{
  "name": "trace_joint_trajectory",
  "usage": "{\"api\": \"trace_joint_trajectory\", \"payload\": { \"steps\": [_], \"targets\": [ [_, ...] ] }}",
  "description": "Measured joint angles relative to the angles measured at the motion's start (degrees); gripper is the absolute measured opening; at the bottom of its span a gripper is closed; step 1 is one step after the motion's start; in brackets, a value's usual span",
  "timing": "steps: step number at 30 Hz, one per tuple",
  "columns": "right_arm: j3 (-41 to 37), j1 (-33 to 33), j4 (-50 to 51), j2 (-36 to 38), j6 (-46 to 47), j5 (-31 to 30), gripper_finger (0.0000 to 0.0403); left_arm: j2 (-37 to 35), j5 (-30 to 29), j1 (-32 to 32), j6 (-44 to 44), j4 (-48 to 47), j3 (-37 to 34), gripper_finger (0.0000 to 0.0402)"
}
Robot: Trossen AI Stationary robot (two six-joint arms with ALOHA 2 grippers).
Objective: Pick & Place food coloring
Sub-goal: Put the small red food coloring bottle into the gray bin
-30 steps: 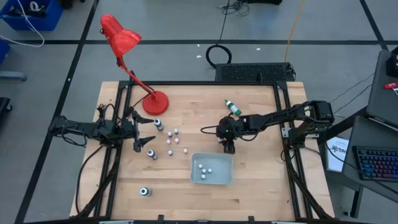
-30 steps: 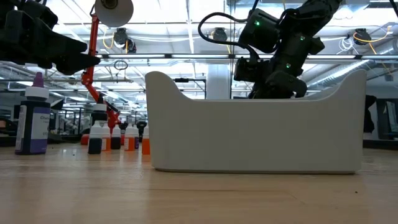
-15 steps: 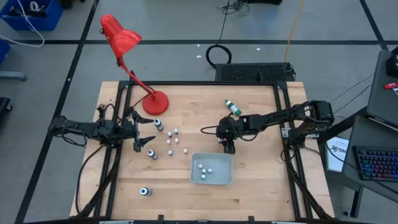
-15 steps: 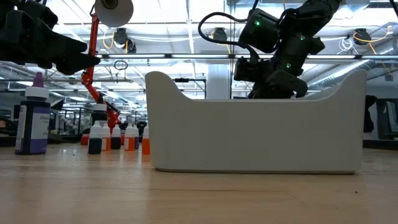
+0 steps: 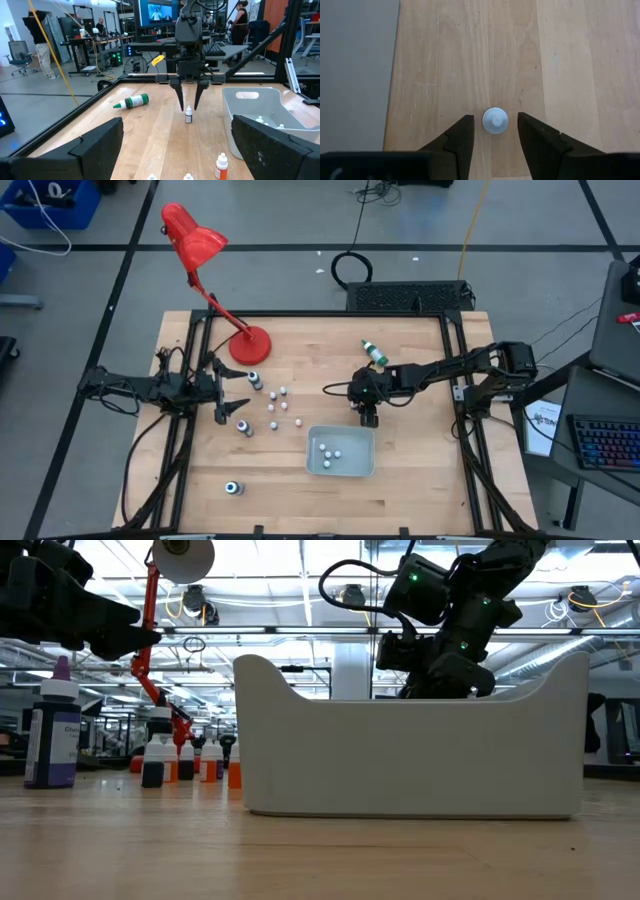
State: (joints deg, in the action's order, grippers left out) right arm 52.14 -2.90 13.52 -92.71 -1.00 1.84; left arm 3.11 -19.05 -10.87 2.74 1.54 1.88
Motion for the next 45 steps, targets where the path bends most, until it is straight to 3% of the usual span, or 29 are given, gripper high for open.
{"api": "trace_joint_trajectory", "payload": {
  "steps": [17,27,33,45],
  "targets": [
    [0.0,-0.1,-0.1,0.1,-1.2,-0.1,0.0031,0.0,0.0,0.0,0.0,0.0,0.0,0.0365],
    [0.0,-0.1,-2.1,0.5,-3.0,-0.5,0.0031,0.0,0.0,0.0,0.0,0.0,0.0,0.0365],
    [1.8,-0.1,-0.7,2.9,-5.0,-4.5,0.0031,0.0,0.0,0.0,0.0,0.0,0.0,0.0365],
    [10.8,5.9,9.5,7.9,-5.2,-5.0,0.0030,0.0,0.0,0.0,0.0,0.1,0.0,0.0365]
  ]
}}
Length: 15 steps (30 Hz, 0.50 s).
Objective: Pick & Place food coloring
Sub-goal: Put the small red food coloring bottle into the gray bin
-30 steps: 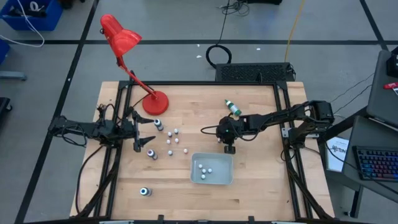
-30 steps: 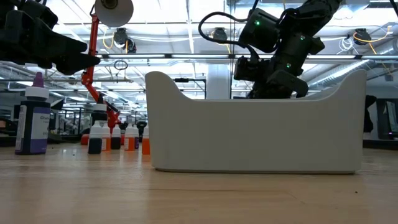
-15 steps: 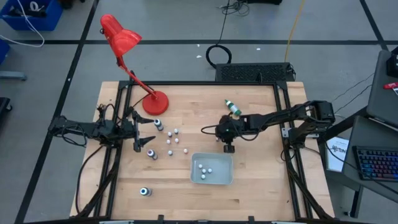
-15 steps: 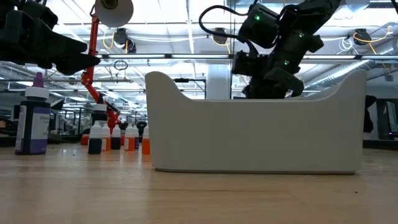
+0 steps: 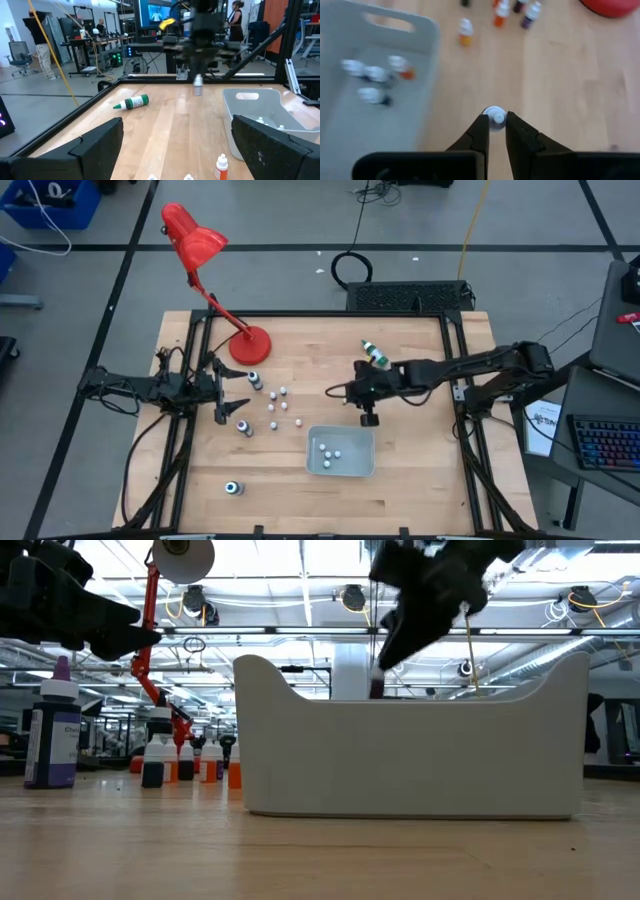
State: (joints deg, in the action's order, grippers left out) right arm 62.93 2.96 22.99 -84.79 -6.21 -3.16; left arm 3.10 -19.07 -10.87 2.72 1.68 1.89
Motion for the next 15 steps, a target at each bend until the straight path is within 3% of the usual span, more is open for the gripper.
{"api": "trace_joint_trajectory", "payload": {
  "steps": [10,15],
  "targets": [
    [3.9,10.2,-1.4,-2.3,7.5,-0.1,0.0030,0.2,0.0,0.0,0.0,-0.1,0.0,0.0365],
    [6.9,13.3,-0.3,-5.9,10.1,-3.0,0.0030,0.3,0.0,0.0,0.0,-0.2,0.0,0.0365]
  ]
}}
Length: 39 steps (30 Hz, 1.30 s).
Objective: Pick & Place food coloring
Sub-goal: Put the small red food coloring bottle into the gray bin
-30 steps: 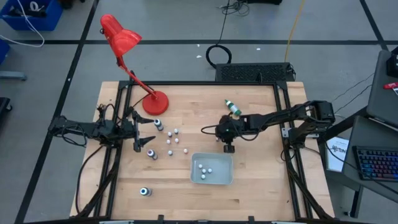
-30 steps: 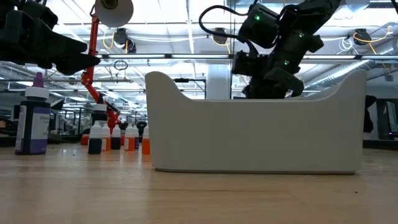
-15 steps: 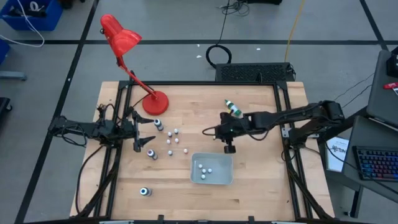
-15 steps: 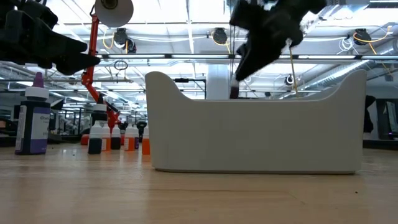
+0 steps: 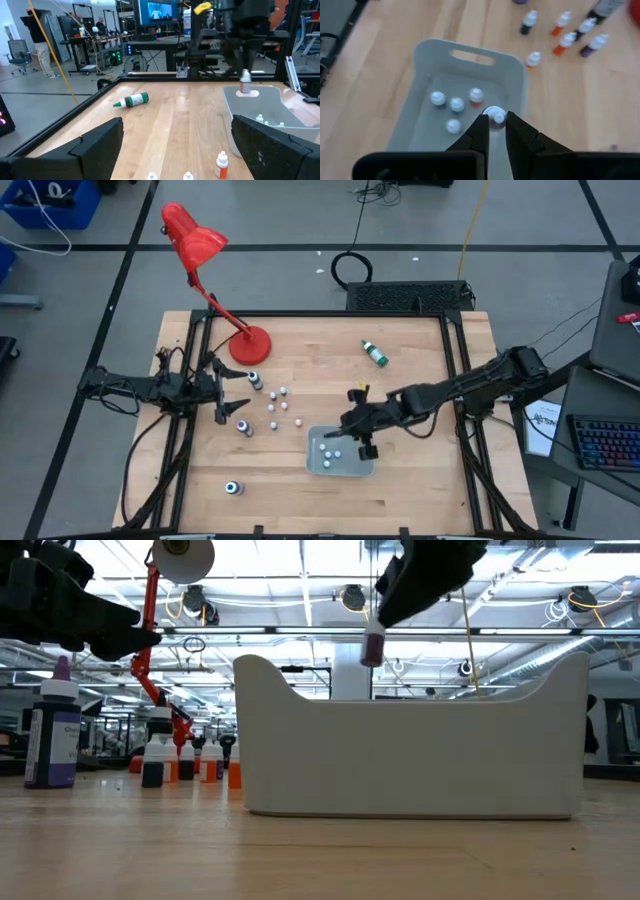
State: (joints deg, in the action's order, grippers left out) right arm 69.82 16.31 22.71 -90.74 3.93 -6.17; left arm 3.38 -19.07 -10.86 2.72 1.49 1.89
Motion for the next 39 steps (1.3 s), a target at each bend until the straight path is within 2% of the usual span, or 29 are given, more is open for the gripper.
{"api": "trace_joint_trajectory", "payload": {
  "steps": [13,16,24,33,39],
  "targets": [
    [0.8,1.5,-1.5,-10.8,4.4,1.9,0.0030,0.0,0.0,0.0,0.0,0.1,0.0,0.0365],
    [0.8,1.5,-2.6,-11.4,5.4,3.4,0.0030,0.0,0.0,0.0,0.0,0.1,0.0,0.0365],
    [0.8,1.4,-2.3,-11.4,5.9,3.0,0.0030,0.0,0.0,0.0,0.0,0.1,0.0,0.0365],
    [-3.6,0.9,-4.7,-11.4,5.9,3.0,0.0030,0.0,0.0,0.0,0.0,0.1,0.0,0.0365],
    [-4.9,0.9,-5.4,-11.4,5.9,0.5,0.0030,0.0,0.0,0.0,0.0,0.1,0.0,0.0365]
  ]
}}
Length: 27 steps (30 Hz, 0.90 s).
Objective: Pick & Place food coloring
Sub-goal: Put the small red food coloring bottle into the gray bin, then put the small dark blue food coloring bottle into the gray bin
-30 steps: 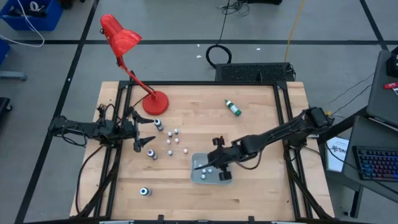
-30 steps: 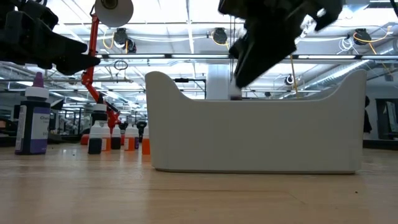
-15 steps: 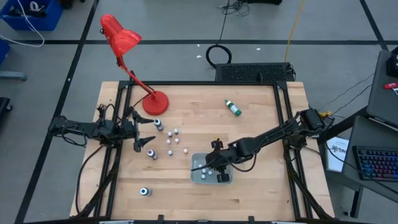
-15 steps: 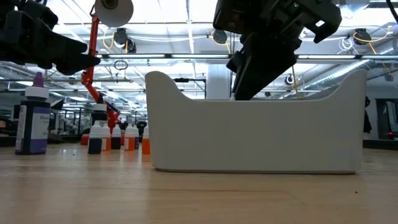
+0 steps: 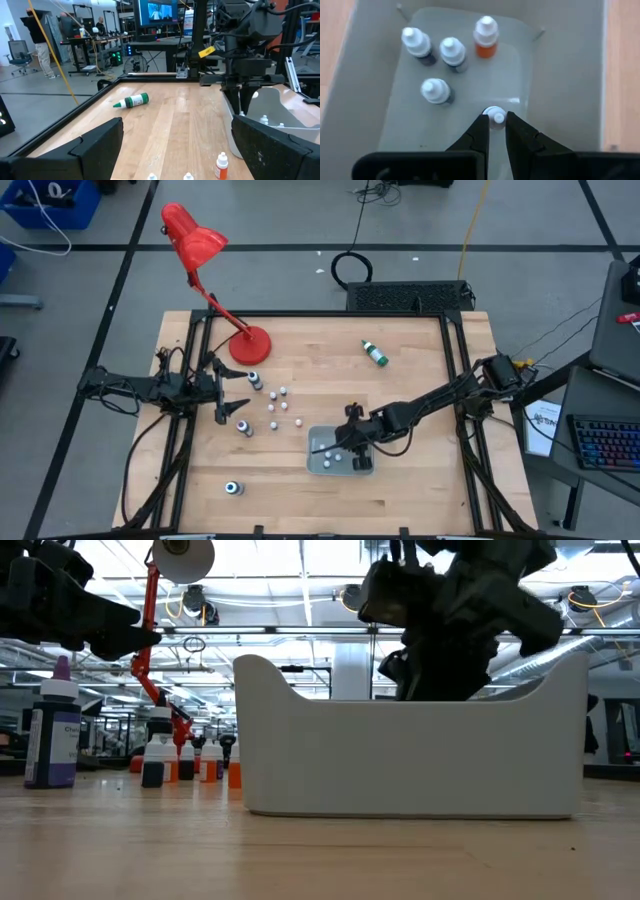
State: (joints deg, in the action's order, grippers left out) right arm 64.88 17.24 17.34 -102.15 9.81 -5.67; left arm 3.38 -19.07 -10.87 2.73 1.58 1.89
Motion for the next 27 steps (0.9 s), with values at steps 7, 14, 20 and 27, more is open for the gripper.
{"api": "trace_joint_trajectory", "payload": {
  "steps": [7,14,20,27],
  "targets": [
    [-1.9,0.0,-3.0,0.2,-0.2,-0.7,0.0030,0.0,0.0,0.0,0.0,0.0,0.0,0.0365],
    [-2.1,0.7,-5.2,0.0,0.1,0.2,0.0097,0.0,0.0,0.0,0.0,0.0,0.0,0.0365],
    [-2.2,1.0,-6.2,0.0,0.2,0.2,0.0125,0.0,0.0,0.0,0.0,0.0,0.0,0.0365],
    [-2.2,1.1,-6.4,0.3,1.5,0.0,0.0120,0.0,0.0,0.0,0.0,0.0,0.0,0.0365]
  ]
}}
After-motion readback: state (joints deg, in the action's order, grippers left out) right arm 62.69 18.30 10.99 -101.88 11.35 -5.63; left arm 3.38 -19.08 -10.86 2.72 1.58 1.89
